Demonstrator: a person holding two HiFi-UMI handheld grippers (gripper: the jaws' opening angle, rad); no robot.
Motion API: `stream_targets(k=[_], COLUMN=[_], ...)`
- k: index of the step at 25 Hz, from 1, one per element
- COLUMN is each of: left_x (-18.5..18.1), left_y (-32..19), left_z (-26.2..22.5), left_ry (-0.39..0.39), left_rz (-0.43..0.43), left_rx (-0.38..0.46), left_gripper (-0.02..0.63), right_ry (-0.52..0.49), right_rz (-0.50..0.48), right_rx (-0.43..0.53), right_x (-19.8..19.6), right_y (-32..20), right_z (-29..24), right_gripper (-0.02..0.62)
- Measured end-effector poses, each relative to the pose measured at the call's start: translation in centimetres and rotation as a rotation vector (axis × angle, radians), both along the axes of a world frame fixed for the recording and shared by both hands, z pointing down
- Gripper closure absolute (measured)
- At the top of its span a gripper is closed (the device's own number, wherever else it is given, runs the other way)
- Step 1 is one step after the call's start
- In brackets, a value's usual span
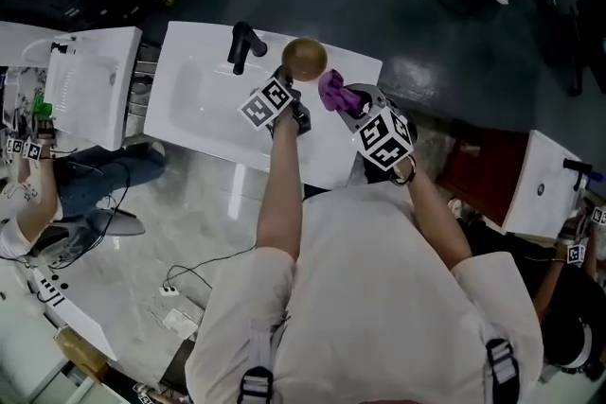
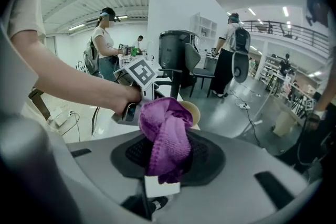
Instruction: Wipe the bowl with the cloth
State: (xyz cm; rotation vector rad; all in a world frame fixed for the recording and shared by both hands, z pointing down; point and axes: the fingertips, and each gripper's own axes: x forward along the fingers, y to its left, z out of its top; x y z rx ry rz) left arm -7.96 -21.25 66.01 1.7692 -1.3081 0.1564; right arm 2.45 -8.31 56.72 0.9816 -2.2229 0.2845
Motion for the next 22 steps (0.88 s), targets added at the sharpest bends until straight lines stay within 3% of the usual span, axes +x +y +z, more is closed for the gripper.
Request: stream_targets(k=[9, 18, 22], left_x=[1.5, 0.9, 0.3], left_y=[-0.4, -0.9, -1.1], left_z=[1.7, 1.6, 0.3], left_ry=[0.025, 0.019, -0.001], left_rz=[-0.018, -0.002, 0.012], left_rx=[-0.072, -0.068, -0.024], left_gripper=[0.593, 0.548, 0.522], right_ry=[-0.002, -0.01, -0.054], right_rz=[0.121, 0.134, 0.184], right_rx=[-0.03, -0.034, -0.051], right_x=[3.6, 3.2, 3.5], right_y=[1.1, 0.8, 0.2], right_z=[0.9, 0.9, 1.1], right_gripper=[0.48, 0.48, 0.48])
